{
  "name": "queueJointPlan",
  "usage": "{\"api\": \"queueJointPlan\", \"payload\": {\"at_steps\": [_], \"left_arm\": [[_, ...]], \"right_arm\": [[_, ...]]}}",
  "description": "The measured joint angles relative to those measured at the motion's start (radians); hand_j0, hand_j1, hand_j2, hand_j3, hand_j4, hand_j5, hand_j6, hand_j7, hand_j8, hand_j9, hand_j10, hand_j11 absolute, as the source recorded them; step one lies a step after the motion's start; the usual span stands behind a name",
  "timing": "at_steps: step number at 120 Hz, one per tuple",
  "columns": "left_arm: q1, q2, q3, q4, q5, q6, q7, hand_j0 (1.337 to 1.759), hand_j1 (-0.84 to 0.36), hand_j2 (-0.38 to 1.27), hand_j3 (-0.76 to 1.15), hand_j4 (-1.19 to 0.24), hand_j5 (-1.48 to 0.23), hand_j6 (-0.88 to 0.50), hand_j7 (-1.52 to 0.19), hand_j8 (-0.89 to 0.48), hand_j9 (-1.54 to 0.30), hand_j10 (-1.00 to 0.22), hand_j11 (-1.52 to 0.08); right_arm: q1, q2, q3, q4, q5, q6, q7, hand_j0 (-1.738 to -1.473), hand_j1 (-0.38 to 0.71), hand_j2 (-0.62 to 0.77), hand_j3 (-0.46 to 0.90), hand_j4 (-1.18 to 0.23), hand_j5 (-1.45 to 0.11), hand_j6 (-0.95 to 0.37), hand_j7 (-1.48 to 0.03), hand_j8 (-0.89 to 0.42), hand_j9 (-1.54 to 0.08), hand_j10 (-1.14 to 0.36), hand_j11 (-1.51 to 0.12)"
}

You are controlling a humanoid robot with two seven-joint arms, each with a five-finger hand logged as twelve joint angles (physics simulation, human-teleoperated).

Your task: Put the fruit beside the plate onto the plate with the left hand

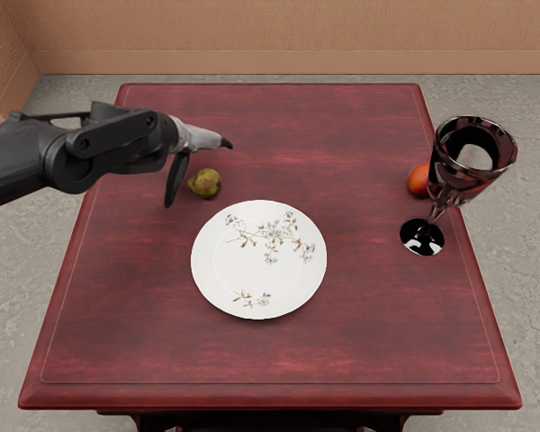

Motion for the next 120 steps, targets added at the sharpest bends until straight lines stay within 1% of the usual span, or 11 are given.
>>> {"api": "queueJointPlan", "payload": {"at_steps": [18, 40, 74, 105, 120], "left_arm": [[0.000, -0.007, 0.001, -0.007, -0.002, -0.001, -0.001, 1.658, 0.30, 0.01, 0.00, -0.04, -0.06, -0.04, -0.06, -0.04, -0.05, -0.04, -0.05], [0.000, -0.015, 0.001, -0.022, -0.007, -0.001, -0.001, 1.658, 0.26, 0.02, 0.00, -0.08, -0.10, -0.08, -0.10, -0.08, -0.10, -0.08, -0.10], [0.000, -0.015, 0.000, -0.027, -0.010, -0.002, -0.001, 1.658, 0.12, 0.04, 0.00, -0.19, -0.25, -0.19, -0.25, -0.19, -0.25, -0.19, -0.25], [0.017, -0.022, 0.000, -0.022, -0.011, 0.092, -0.002, 1.658, 0.07, 0.05, 0.00, -0.24, -0.31, -0.24, -0.31, -0.24, -0.31, -0.24, -0.31], [0.030, -0.031, 0.002, -0.018, -0.011, 0.115, -0.002, 1.658, 0.05, 0.05, 0.00, -0.25, -0.32, -0.25, -0.32, -0.25, -0.32, -0.25, -0.32]], "right_arm": [[0.000, 0.000, 0.000, 0.000, 0.000, 0.000, 0.000, -1.658, -0.31, -0.01, 0.00, -0.03, -0.04, -0.03, -0.04, -0.03, -0.04, -0.03, -0.04], [0.000, 0.000, 0.000, 0.000, 0.000, 0.000, 0.000, -1.658, -0.31, -0.01, 0.00, -0.03, -0.04, -0.03, -0.04, -0.03, -0.04, -0.03, -0.04], [0.000, 0.000, 0.000, 0.000, 0.000, 0.000, 0.000, -1.658, -0.31, -0.01, 0.00, -0.03, -0.04, -0.03, -0.04, -0.03, -0.04, -0.03, -0.04], [0.000, 0.000, 0.000, 0.000, 0.000, 0.000, 0.000, -1.658, -0.31, -0.01, 0.00, -0.03, -0.04, -0.03, -0.04, -0.03, -0.04, -0.03, -0.04], [0.000, 0.000, 0.000, 0.000, 0.000, 0.000, 0.000, -1.658, -0.31, -0.01, 0.00, -0.03, -0.04, -0.03, -0.04, -0.03, -0.04, -0.03, -0.04]]}}
